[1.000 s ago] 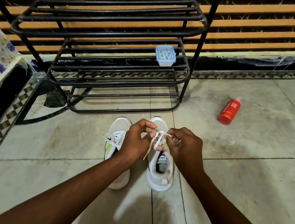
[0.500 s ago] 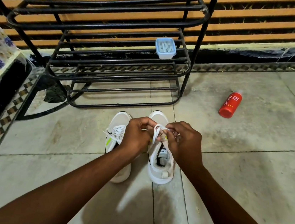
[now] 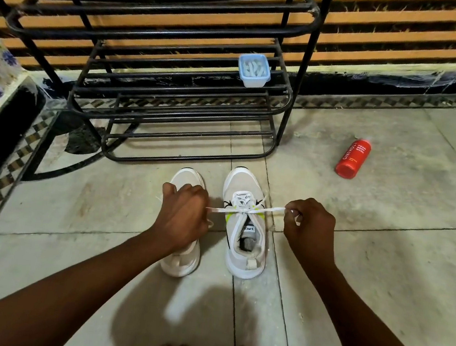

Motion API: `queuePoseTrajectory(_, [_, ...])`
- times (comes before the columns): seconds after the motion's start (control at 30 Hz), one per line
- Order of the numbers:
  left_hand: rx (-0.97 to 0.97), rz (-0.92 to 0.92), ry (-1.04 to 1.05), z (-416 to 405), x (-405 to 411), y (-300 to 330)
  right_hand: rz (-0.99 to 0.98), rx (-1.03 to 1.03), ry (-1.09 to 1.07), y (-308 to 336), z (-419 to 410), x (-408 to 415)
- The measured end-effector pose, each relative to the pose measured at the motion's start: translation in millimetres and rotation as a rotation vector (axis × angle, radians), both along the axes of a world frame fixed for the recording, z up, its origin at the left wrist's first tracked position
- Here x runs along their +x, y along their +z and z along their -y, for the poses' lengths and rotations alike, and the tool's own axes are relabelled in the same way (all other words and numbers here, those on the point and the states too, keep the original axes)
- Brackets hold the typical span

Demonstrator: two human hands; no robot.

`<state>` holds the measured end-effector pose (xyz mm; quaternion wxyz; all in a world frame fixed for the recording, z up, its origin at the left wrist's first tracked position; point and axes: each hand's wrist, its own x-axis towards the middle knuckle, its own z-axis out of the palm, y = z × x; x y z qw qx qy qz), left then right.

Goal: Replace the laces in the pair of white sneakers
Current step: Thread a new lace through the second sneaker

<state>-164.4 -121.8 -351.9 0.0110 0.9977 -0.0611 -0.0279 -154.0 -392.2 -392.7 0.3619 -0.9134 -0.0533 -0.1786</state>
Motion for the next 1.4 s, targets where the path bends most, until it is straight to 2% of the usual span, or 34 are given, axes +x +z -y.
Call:
queuePoseTrajectory(0.13, [-0.003,-0.026,-0.065,-2.2,0.7,-0.1,-0.021,-0.021,-0.008,-4.8,5.7,0.6])
queuePoseTrajectory(0.27, [0.168,-0.06,-0.107,3.9,-0.6,11.1,-0.028,-0.05,-0.003,-6.6,8.6,-0.1])
queuePoseTrajectory(0.4, [0.232,-0.069,-0.112,5.1,-7.6,19.4,-0.04,-0.08,0.007,-11.6,11.0,0.1])
queuePoseTrajectory(0.73, [0.182,-0.027,-0.028,10.6,-6.8,23.5,-0.039,-0.153,0.016,-15.8,11.2,0.9])
queuePoseTrajectory(0.97, [0.228,-0.031,-0.1,2.1,-8.0,13.7,-0.082,-0.215,-0.03,-16.8,8.3,-0.9])
queuePoseTrajectory(1.1, [0.277,0.03,-0.134,0.8,-9.2,13.8,-0.098,-0.202,-0.044,-16.1,4.5,-2.3])
queuePoseTrajectory(1.4, [0.285,0.069,-0.117,-2.1,-5.6,3.7,-0.162,-0.214,-0.056,-20.9,7.2,-1.4])
